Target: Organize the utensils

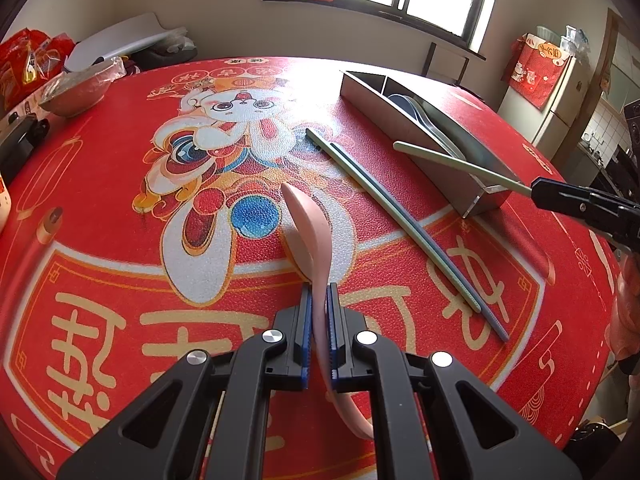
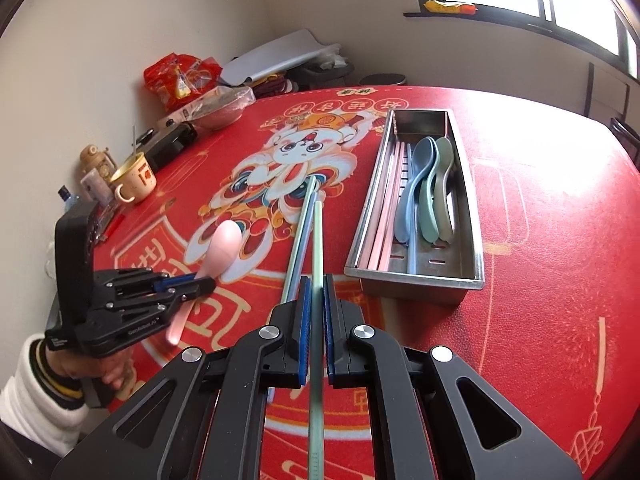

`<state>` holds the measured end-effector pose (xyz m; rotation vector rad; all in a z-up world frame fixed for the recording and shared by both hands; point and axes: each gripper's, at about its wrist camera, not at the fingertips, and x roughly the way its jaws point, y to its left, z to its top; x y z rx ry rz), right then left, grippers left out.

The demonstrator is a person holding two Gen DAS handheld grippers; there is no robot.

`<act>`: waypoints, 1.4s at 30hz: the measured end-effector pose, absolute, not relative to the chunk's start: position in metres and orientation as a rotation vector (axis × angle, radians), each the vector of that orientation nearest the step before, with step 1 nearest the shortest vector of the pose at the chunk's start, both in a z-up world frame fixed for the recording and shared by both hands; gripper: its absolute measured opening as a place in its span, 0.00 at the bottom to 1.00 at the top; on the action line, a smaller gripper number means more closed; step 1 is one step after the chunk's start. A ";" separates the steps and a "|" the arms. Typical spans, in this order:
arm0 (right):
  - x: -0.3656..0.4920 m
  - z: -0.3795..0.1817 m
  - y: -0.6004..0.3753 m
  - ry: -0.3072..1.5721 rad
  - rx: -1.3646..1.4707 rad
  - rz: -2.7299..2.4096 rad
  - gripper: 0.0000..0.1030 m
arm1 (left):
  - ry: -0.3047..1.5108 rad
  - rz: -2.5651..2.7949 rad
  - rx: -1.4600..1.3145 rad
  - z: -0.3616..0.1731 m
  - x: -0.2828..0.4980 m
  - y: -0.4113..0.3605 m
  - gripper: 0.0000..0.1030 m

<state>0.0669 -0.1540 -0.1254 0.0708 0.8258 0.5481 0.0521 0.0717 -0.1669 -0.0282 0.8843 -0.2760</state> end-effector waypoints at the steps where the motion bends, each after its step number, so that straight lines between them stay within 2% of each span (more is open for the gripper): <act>1: 0.068 -0.122 -0.156 0.816 0.074 0.543 0.06 | 0.884 -0.276 -0.028 -0.167 0.052 0.072 0.07; 9: 0.120 -0.097 -0.172 0.755 0.061 0.408 0.06 | 0.884 -0.274 -0.025 -0.167 0.052 0.071 0.07; 22: 0.227 -0.143 -0.149 0.919 0.132 0.301 0.06 | 0.886 -0.276 -0.030 -0.168 0.053 0.072 0.07; 35: 0.230 -0.171 -0.152 1.041 0.317 0.376 0.07 | 0.886 -0.277 -0.032 -0.168 0.053 0.072 0.07; 42: 0.212 -0.154 -0.162 0.949 0.255 0.351 0.08 | 0.886 -0.277 -0.032 -0.168 0.053 0.072 0.07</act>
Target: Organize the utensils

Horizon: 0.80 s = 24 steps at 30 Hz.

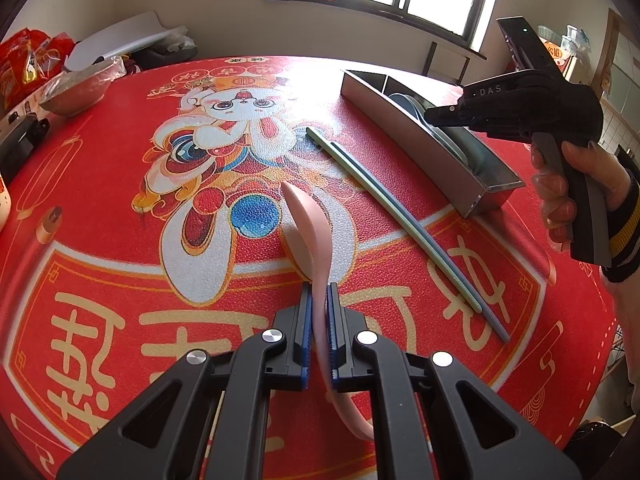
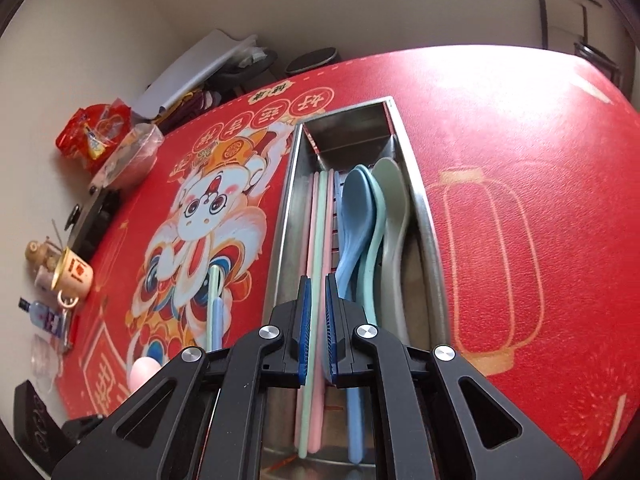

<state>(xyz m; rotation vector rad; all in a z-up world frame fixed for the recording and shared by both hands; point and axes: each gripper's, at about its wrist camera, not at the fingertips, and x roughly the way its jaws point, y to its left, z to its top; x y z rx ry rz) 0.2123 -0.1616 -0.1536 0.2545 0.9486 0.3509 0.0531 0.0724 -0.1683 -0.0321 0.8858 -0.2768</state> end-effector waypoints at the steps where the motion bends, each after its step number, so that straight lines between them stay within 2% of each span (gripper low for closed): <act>1: 0.207 -0.150 -0.164 0.921 0.228 0.340 0.08 | 0.886 -0.277 -0.033 -0.168 0.053 0.072 0.07; 3: 0.195 -0.144 -0.169 0.867 0.173 0.327 0.09 | 0.886 -0.277 -0.033 -0.168 0.053 0.072 0.07; 5: 0.184 -0.140 -0.175 0.833 0.137 0.338 0.24 | 0.886 -0.278 -0.034 -0.168 0.053 0.072 0.07; 6: 0.178 -0.139 -0.179 0.816 0.130 0.346 0.46 | 0.886 -0.279 -0.036 -0.168 0.053 0.073 0.07; 7: 0.171 -0.137 -0.183 0.789 0.128 0.356 0.57 | 0.886 -0.280 -0.038 -0.168 0.053 0.073 0.07; 11: 0.151 -0.134 -0.198 0.732 0.091 0.374 0.61 | 0.885 -0.286 -0.045 -0.168 0.053 0.074 0.07; 15: 0.134 -0.139 -0.216 0.692 0.123 0.445 0.76 | 0.883 -0.274 -0.022 -0.168 0.052 0.070 0.07; 16: 0.131 -0.140 -0.219 0.688 0.130 0.452 0.83 | 0.882 -0.271 -0.018 -0.168 0.051 0.070 0.07; 24: 0.123 -0.145 -0.235 0.639 0.158 0.426 0.84 | 0.868 -0.227 -0.008 -0.165 0.051 0.071 0.06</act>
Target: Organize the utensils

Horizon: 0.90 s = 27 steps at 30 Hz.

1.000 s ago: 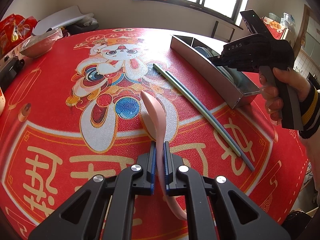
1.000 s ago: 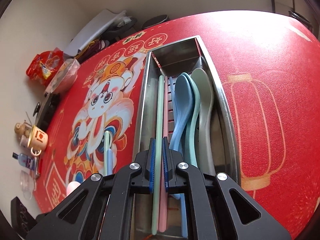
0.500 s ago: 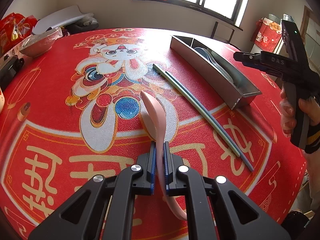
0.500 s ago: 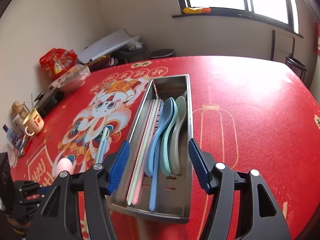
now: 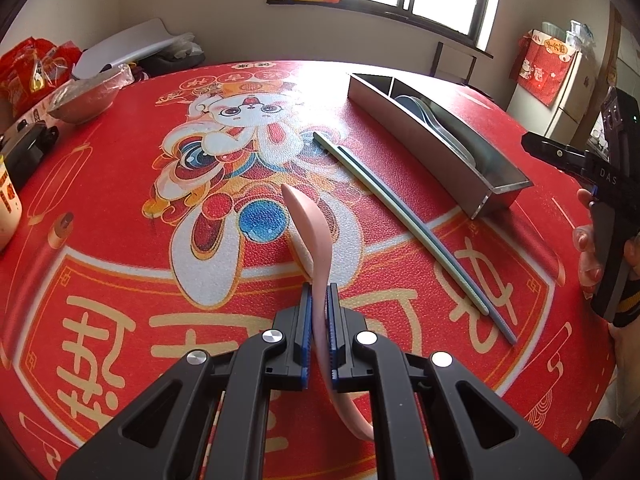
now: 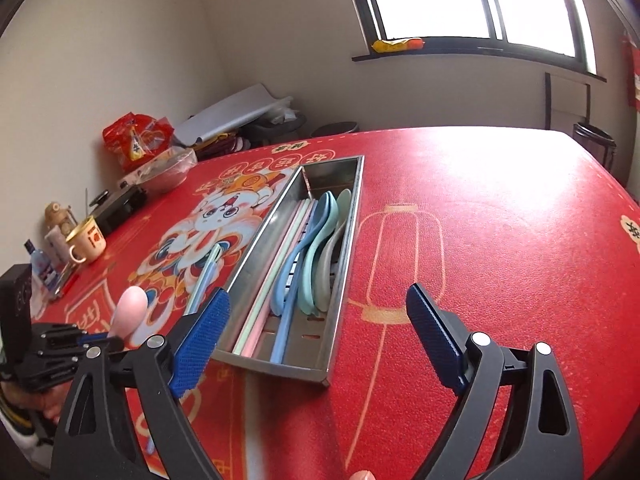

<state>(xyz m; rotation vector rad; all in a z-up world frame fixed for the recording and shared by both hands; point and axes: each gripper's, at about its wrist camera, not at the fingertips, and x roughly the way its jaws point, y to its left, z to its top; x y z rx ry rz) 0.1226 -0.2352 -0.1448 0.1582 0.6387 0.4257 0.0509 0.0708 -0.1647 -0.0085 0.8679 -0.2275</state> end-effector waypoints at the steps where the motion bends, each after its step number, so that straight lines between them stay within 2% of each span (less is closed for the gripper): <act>1: 0.122 -0.144 -0.237 0.631 0.164 0.427 0.84 | 0.866 -0.217 -0.019 -0.164 0.051 0.073 0.06; 13: 0.120 -0.144 -0.259 0.588 0.286 0.413 0.84 | 0.849 -0.192 -0.025 -0.138 0.069 0.055 0.06; 27: 0.130 -0.155 -0.280 0.624 0.403 0.345 0.84 | 0.855 -0.329 0.066 -0.113 0.150 -0.060 0.07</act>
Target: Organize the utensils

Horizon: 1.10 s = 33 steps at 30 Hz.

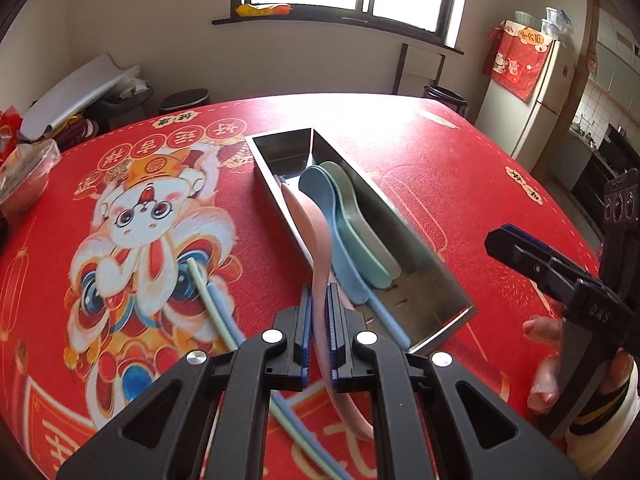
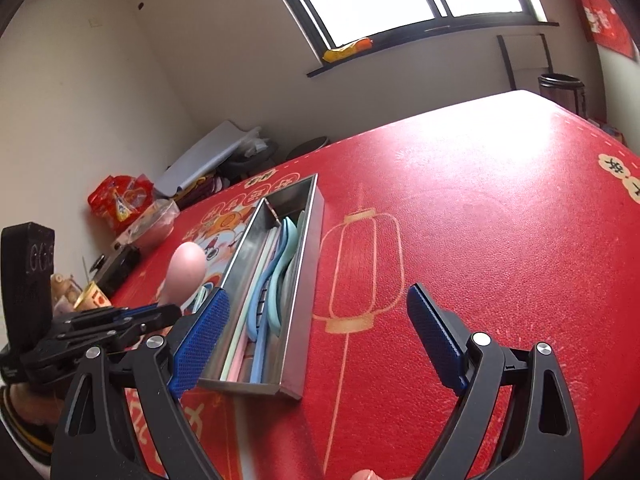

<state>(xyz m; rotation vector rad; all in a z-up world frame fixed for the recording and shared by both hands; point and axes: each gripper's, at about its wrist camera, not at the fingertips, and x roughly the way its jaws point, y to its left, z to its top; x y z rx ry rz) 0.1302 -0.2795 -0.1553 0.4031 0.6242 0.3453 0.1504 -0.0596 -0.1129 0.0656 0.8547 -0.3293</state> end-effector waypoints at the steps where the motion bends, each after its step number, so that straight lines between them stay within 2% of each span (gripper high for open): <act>1: 0.131 -0.157 -0.282 0.628 0.415 0.345 0.84 | 0.861 -0.325 0.076 -0.114 0.158 -0.066 0.06; 15: 0.139 -0.167 -0.285 0.664 0.466 0.365 0.84 | 0.966 -0.279 0.166 -0.132 0.230 -0.096 0.07; 30: 0.142 -0.170 -0.284 0.677 0.477 0.377 0.84 | 0.975 -0.275 0.206 -0.137 0.242 -0.104 0.07; 33: 0.143 -0.172 -0.285 0.680 0.489 0.380 0.84 | 0.957 -0.294 0.191 -0.131 0.238 -0.102 0.11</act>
